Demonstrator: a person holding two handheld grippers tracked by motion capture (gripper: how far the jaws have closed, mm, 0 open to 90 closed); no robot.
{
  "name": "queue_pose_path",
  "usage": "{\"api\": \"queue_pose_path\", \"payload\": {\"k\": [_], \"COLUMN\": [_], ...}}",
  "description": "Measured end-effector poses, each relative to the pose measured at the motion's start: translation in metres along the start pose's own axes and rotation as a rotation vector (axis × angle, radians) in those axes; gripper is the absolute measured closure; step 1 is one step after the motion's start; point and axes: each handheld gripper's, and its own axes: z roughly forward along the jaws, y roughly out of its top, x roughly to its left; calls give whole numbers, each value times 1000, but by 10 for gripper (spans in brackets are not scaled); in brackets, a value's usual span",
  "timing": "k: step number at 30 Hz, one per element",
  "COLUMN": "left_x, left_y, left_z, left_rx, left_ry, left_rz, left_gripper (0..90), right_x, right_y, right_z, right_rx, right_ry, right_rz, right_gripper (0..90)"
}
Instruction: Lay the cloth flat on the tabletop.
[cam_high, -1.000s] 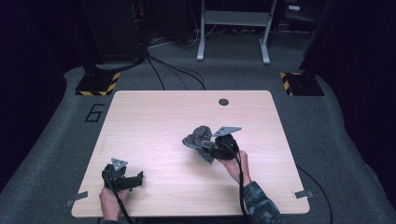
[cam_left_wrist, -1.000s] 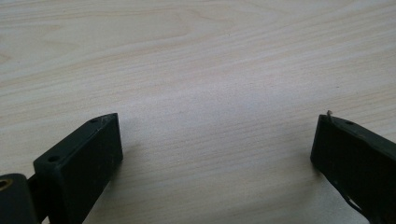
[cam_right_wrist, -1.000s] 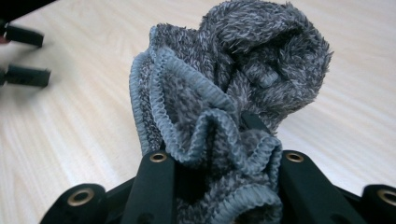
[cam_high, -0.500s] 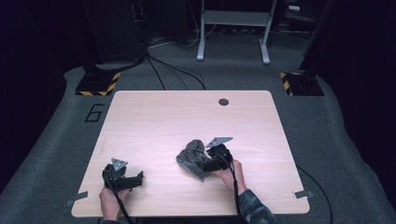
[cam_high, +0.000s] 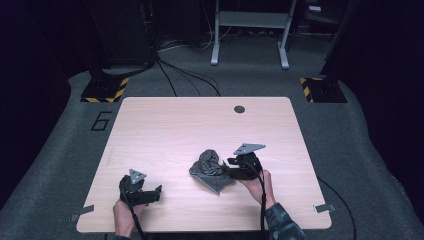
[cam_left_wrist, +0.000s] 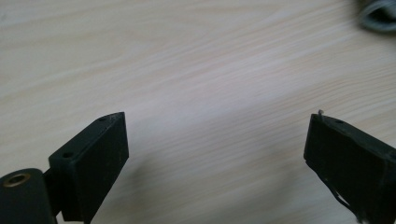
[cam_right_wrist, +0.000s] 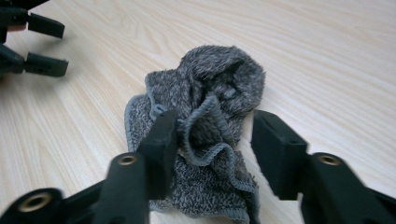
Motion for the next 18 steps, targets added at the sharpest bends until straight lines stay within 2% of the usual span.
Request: {"api": "queue_pose_path", "payload": {"k": [1, 2, 3, 4, 6, 7, 8, 9, 10, 12, 13, 15, 16, 18], "left_x": [-11, -11, -16, -21, -31, -41, -41, -48, -48, -59, -64, -71, -71, -78], "left_y": [9, 9, 14, 20, 31, 39, 39, 47, 47, 56, 59, 65, 65, 72], "left_z": [0, 0, 0, 0, 1, 5, 5, 11, 11, 18, 20, 22, 22, 23], "left_rx": [-27, -27, -33, -34, -33, -55, -55, -42, -42, -37, -40, -38, -38, -42], "left_ry": [-38, -38, -57, -79, -115, -159, -159, -195, -195, -245, -258, -272, -272, -293], "left_rz": [20, 20, 32, 50, 87, 104, 104, 128, 128, 152, 155, 186, 186, 207], "left_gripper": [89, 94, 94, 138, 144, 154, 170, 184, 196, 242, 273, 315, 340, 343], "right_x": [-1, -1, -2, -2, -3, -5, -5, -7, -7, -11, -11, -11, -11, -10], "right_y": [0, 0, 0, 0, 0, 0, 0, 0, 0, -2, -3, -3, -3, -3], "right_z": [-1, -1, -2, -3, -4, -4, -4, -3, -3, -2, -2, -1, -1, -1], "right_rx": [-5, -5, -1, -3, -1, 1, 1, 1, 1, -1, 1, 7, 7, 8], "right_ry": [-1, -1, 0, 0, -7, -9, -9, -18, -18, -23, -24, -25, -25, -27], "right_rz": [-4, -4, -8, -6, 5, 0, 0, 16, 16, 28, 29, 26, 26, 23], "right_gripper": [657, 657, 680, 697, 748, 770, 770, 796, 796, 822, 833, 841, 841, 847]}}
